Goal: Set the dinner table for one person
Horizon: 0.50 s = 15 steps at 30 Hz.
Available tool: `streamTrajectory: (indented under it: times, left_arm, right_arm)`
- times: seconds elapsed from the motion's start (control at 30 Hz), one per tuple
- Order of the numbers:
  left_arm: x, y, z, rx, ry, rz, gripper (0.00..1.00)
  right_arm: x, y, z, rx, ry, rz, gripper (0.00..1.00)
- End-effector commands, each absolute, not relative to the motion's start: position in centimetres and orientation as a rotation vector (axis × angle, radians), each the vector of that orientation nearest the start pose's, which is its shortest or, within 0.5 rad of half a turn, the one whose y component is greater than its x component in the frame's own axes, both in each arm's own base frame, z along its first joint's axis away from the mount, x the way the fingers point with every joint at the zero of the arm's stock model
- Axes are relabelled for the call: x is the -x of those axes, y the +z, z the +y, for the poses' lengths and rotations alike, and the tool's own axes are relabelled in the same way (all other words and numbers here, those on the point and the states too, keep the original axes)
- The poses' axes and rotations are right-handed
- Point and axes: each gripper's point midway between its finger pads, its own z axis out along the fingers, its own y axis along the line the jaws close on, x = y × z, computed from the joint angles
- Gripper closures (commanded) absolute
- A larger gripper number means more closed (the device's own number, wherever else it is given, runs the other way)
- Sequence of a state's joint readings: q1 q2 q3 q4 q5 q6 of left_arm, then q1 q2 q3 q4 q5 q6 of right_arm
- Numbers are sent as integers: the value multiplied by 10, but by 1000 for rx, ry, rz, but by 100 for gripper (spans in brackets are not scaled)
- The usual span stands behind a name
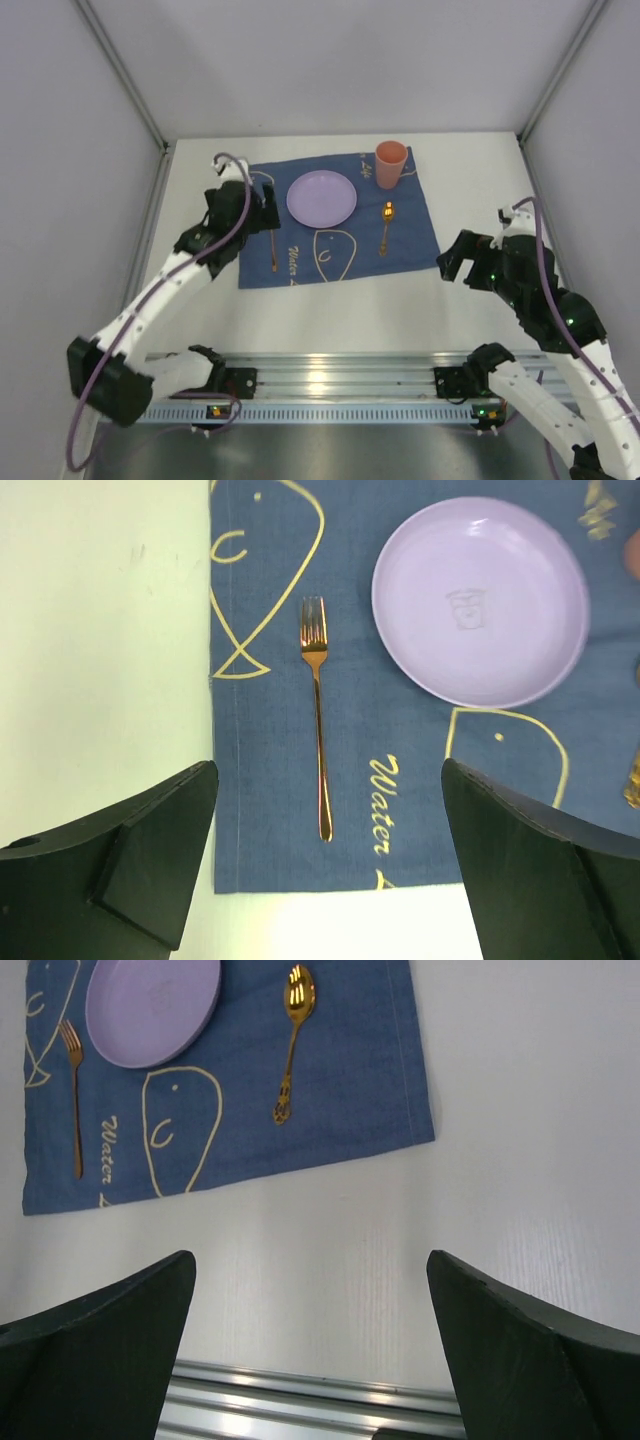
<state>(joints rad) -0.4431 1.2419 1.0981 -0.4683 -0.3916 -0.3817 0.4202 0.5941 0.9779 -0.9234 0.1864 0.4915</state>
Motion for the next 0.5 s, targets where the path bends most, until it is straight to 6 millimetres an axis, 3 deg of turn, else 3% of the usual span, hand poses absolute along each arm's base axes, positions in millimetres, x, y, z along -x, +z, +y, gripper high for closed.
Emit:
streamTrajectory:
  times: [0.0, 0.03, 0.07, 0.13, 0.3, 0.47]
  left_arm:
    - [-332, 251, -97, 152, -82, 1863, 1]
    - [-323, 235, -94, 143, -73, 1834, 1]
    - [-309, 253, -87, 163, -95, 1744, 1]
    - [-287, 250, -78, 167, -63, 1693, 1]
    - [-266, 242, -65, 184, -24, 1759, 1]
    - [-253, 246, -51, 233, -26, 1740, 1]
  right_arm:
    - [-188, 238, 89, -202, 491, 2108, 0]
    - [-185, 223, 92, -195, 505, 2142, 0]
    - [-181, 220, 94, -212, 535, 2140, 0]
    - [-177, 208, 102, -208, 588, 2161, 0]
    - [-171, 216, 117, -152, 712, 2116, 0]
    - [-167, 212, 119, -139, 730, 2132, 0]
